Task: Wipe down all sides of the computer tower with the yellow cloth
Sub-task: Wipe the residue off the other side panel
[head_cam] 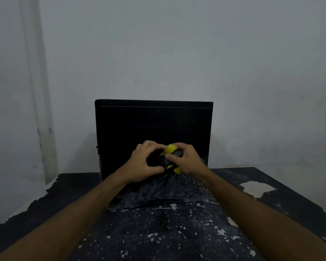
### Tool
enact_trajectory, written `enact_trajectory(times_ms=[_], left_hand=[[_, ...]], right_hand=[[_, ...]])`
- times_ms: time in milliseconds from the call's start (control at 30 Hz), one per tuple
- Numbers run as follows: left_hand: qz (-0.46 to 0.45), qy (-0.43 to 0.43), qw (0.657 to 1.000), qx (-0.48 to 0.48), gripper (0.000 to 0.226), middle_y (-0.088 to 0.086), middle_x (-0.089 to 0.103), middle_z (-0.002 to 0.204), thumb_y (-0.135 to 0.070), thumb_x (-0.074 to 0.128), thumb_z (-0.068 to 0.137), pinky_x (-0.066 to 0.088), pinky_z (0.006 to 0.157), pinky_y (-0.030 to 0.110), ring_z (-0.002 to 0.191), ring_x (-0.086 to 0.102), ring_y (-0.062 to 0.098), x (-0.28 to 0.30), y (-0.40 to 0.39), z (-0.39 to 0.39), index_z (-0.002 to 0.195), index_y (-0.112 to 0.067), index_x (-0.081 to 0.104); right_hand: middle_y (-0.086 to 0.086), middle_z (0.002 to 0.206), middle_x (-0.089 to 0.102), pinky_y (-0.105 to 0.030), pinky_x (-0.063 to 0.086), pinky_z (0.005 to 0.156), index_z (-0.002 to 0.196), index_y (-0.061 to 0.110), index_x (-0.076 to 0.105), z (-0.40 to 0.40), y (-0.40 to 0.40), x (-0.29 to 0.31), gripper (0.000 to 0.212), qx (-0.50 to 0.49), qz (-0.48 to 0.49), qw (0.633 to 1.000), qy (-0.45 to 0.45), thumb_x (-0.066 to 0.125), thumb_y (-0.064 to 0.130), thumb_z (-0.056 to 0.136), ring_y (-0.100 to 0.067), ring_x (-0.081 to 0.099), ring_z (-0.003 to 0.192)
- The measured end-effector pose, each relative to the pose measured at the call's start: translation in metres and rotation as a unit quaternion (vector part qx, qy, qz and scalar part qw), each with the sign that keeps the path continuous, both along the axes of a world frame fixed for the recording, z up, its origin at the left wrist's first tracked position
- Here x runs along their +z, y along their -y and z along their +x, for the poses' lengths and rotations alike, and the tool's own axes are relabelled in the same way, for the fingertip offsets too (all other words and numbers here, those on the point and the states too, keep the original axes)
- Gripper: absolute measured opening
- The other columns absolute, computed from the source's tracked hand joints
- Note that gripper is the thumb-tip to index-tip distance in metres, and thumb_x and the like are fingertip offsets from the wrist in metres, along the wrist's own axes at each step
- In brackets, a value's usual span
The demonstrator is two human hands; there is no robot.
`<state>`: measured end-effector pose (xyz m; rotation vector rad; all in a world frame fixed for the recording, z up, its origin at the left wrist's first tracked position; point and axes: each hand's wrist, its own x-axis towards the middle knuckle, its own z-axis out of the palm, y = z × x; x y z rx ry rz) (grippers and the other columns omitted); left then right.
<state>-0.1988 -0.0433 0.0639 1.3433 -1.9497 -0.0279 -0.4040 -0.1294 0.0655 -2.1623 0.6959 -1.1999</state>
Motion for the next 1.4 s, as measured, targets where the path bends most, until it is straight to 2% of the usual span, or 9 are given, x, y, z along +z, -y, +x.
enact_trajectory(times_ms=[133, 333, 467, 667, 800, 1033, 1133, 1267, 1400], left_hand=[[-0.125, -0.030, 0.989, 0.070, 0.049, -0.013, 0.058, 0.116, -0.038, 0.065, 0.082, 0.049, 0.096, 0.039, 0.106, 0.052, 0.010, 0.026, -0.008, 0.025, 0.131, -0.034, 0.060], [-0.253, 0.085, 0.944, 0.192, 0.043, -0.001, 0.055, 0.123, -0.036, 0.063, 0.084, 0.039, 0.094, 0.042, 0.116, 0.051, 0.024, 0.061, -0.008, 0.052, 0.124, -0.021, 0.060], [-0.300, 0.104, 0.918, 0.237, 0.057, 0.005, 0.050, 0.138, -0.043, 0.062, 0.085, 0.034, 0.104, 0.047, 0.131, 0.044, 0.029, 0.083, -0.008, 0.063, 0.135, -0.016, 0.053], [-0.206, 0.146, 0.916, 0.312, 0.088, 0.006, 0.032, 0.158, -0.065, 0.047, 0.082, 0.012, 0.119, 0.060, 0.151, 0.021, 0.031, 0.099, -0.001, 0.088, 0.154, -0.017, 0.032], [-0.200, 0.153, 0.919, 0.302, 0.085, 0.003, 0.035, 0.152, -0.063, 0.045, 0.080, 0.021, 0.115, 0.062, 0.146, 0.024, 0.027, 0.103, -0.005, 0.091, 0.151, -0.019, 0.034], [-0.179, 0.168, 0.921, 0.301, 0.091, 0.005, 0.036, 0.149, -0.067, 0.044, 0.076, 0.039, 0.099, 0.060, 0.141, 0.027, 0.030, 0.106, -0.012, 0.087, 0.151, -0.016, 0.034], [-0.183, 0.177, 0.916, 0.310, 0.091, 0.004, 0.035, 0.147, -0.067, 0.045, 0.075, 0.039, 0.098, 0.058, 0.140, 0.027, 0.030, 0.103, -0.009, 0.086, 0.150, -0.016, 0.033], [-0.181, 0.180, 0.916, 0.309, 0.091, 0.005, 0.035, 0.147, -0.067, 0.045, 0.075, 0.040, 0.097, 0.058, 0.140, 0.028, 0.031, 0.104, -0.009, 0.086, 0.150, -0.015, 0.033], [-0.189, 0.176, 0.912, 0.319, 0.090, 0.003, 0.036, 0.145, -0.066, 0.047, 0.075, 0.040, 0.096, 0.057, 0.139, 0.028, 0.030, 0.101, -0.006, 0.085, 0.149, -0.016, 0.034]], right_hand=[[-0.004, 0.115, 0.051, -0.003, 0.039, 0.081, 0.116, 0.011, 0.066, -0.041, 0.017, -0.007, 0.027, -0.114, -0.088, 0.989, -0.013, 0.076, 0.016, 0.091, -0.003, 0.052, 0.093], [-0.007, 0.106, 0.062, -0.042, 0.055, 0.072, 0.119, 0.017, 0.051, -0.088, 0.038, -0.027, 0.044, -0.246, -0.114, 0.959, -0.079, 0.078, 0.025, 0.085, -0.025, 0.062, 0.089], [-0.007, 0.088, 0.059, -0.036, 0.049, 0.064, 0.097, 0.014, 0.061, -0.099, 0.046, -0.030, 0.030, -0.283, -0.155, 0.945, -0.060, 0.084, 0.025, 0.081, -0.025, 0.059, 0.076], [-0.013, 0.116, 0.052, -0.028, 0.045, 0.077, 0.118, 0.007, 0.066, -0.098, 0.052, -0.038, 0.032, -0.281, -0.169, 0.940, -0.098, 0.074, 0.018, 0.090, -0.021, 0.055, 0.084], [-0.014, 0.116, 0.053, -0.029, 0.045, 0.078, 0.123, 0.005, 0.067, -0.094, 0.058, -0.033, 0.034, -0.290, -0.188, 0.936, -0.071, 0.075, 0.014, 0.090, -0.018, 0.052, 0.085], [-0.011, 0.089, 0.050, -0.035, 0.043, 0.064, 0.089, 0.003, 0.071, -0.096, 0.069, -0.054, 0.012, -0.311, -0.152, 0.926, -0.153, 0.077, 0.008, 0.080, -0.035, 0.058, 0.075], [-0.012, 0.094, 0.051, -0.035, 0.045, 0.062, 0.095, 0.003, 0.068, -0.086, 0.067, -0.040, 0.016, -0.309, -0.179, 0.930, -0.093, 0.077, 0.007, 0.083, -0.029, 0.054, 0.071], [-0.012, 0.103, 0.047, -0.043, 0.049, 0.059, 0.091, 0.006, 0.062, -0.081, 0.065, -0.054, 0.018, -0.257, -0.221, 0.915, -0.217, 0.077, 0.010, 0.081, -0.035, 0.055, 0.074], [-0.014, 0.101, 0.049, -0.042, 0.049, 0.059, 0.091, 0.004, 0.062, -0.073, 0.066, -0.041, 0.017, -0.298, -0.209, 0.919, -0.149, 0.077, 0.005, 0.082, -0.035, 0.053, 0.073]])
